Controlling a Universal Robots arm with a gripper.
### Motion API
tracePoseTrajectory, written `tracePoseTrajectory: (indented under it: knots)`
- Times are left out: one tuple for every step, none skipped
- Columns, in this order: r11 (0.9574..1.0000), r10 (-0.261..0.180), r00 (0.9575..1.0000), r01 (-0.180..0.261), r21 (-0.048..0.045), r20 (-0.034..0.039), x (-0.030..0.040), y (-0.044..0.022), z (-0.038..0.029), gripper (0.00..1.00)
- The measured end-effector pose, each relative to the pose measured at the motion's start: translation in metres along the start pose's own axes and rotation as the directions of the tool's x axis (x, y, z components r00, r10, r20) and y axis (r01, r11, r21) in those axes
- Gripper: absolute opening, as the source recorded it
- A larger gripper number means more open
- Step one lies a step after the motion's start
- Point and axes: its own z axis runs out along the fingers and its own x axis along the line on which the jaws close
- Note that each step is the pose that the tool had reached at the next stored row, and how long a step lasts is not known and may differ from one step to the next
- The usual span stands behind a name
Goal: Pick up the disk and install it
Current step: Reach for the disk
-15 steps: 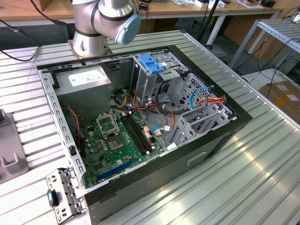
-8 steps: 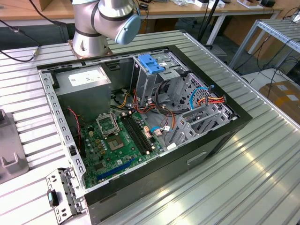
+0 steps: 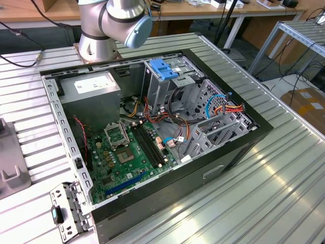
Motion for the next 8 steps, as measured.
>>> tracePoseTrajectory:
  knots:
    - [1.0,0.0,1.0,0.0,0.0,0.0,0.0,0.0,0.0003,0.1]
    - [1.0,0.0,1.0,0.0,0.0,0.0,0.0,0.0,0.0004,0.1]
    - [1.0,0.0,1.0,0.0,0.0,0.0,0.0,0.0,0.0005,0.1]
    - [1.0,0.0,1.0,0.0,0.0,0.0,-0.0001,0.0,0.0007,0.1]
    - [1.0,0.0,1.0,0.0,-0.0001,0.0001,-0.0002,0.0,0.0008,0.1]
    - [1.0,0.0,1.0,0.0,-0.0002,0.0003,-0.0005,0.0,0.0009,0.1]
    - [1.0,0.0,1.0,0.0,-0.0001,0.0001,-0.0006,0.0,0.0008,0.1]
    - [1.0,0.0,1.0,0.0,0.0,0.0001,-0.0007,0.0,0.0008,0.1]
